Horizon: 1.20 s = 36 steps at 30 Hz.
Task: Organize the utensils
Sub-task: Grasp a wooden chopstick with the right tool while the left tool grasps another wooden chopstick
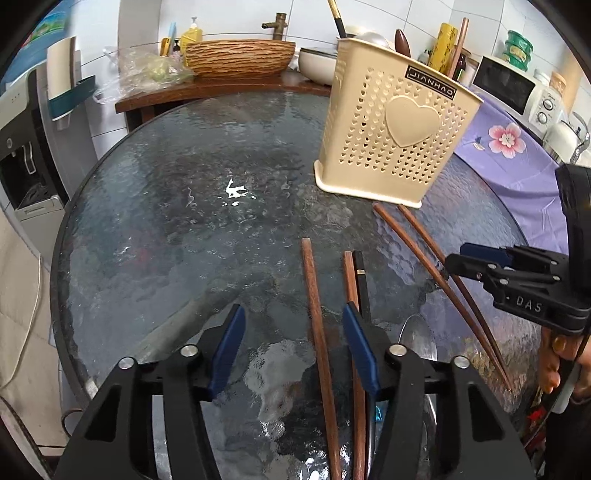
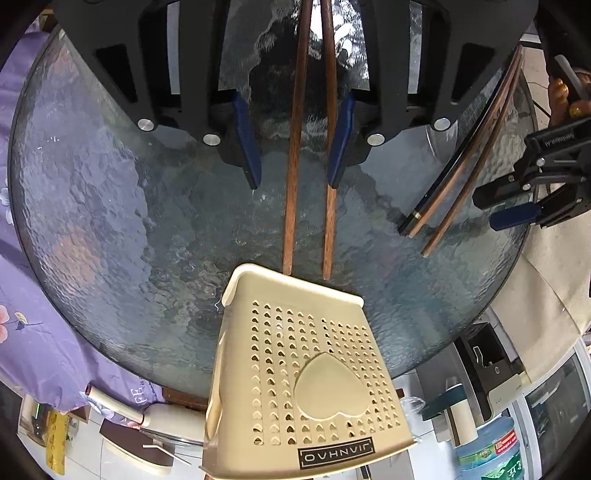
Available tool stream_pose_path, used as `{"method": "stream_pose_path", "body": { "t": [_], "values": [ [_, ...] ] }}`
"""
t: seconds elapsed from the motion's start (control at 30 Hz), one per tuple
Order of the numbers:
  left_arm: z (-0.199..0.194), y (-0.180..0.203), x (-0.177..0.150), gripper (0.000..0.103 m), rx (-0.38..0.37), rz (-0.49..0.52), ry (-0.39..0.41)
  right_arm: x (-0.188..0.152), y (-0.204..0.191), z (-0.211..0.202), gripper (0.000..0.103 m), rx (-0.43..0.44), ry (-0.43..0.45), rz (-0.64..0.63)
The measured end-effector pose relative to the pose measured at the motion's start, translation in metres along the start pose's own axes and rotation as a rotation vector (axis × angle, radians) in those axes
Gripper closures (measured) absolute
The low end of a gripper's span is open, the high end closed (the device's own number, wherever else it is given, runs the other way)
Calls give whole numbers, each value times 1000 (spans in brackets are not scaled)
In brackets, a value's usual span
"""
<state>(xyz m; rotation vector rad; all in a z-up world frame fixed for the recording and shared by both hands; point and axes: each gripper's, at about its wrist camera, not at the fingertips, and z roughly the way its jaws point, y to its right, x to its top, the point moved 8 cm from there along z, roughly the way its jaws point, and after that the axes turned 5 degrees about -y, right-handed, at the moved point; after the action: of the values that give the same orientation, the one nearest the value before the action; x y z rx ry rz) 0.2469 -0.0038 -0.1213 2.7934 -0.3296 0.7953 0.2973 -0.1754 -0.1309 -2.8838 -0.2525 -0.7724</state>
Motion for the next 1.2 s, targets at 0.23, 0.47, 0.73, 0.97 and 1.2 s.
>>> {"method": "stream_pose_path", "body": {
  "t": [0.23, 0.47, 0.73, 0.97, 1.2],
  "values": [
    [10, 8, 6, 59, 6, 33, -26, 10, 1, 12, 74, -9, -27, -7],
    [20, 10, 10, 67, 13, 38, -49, 18, 3, 25, 79, -14, -47, -9],
    [26, 9, 16, 72, 22, 46, -55, 28, -3, 30, 79, -32, -58, -32],
    [33, 15, 24, 82, 50, 78, -63, 35, -10, 35, 81, -59, -64, -60],
    [35, 14, 28, 90, 72, 71, -62, 40, -19, 38, 88, -71, -68, -74]
  ]
}}
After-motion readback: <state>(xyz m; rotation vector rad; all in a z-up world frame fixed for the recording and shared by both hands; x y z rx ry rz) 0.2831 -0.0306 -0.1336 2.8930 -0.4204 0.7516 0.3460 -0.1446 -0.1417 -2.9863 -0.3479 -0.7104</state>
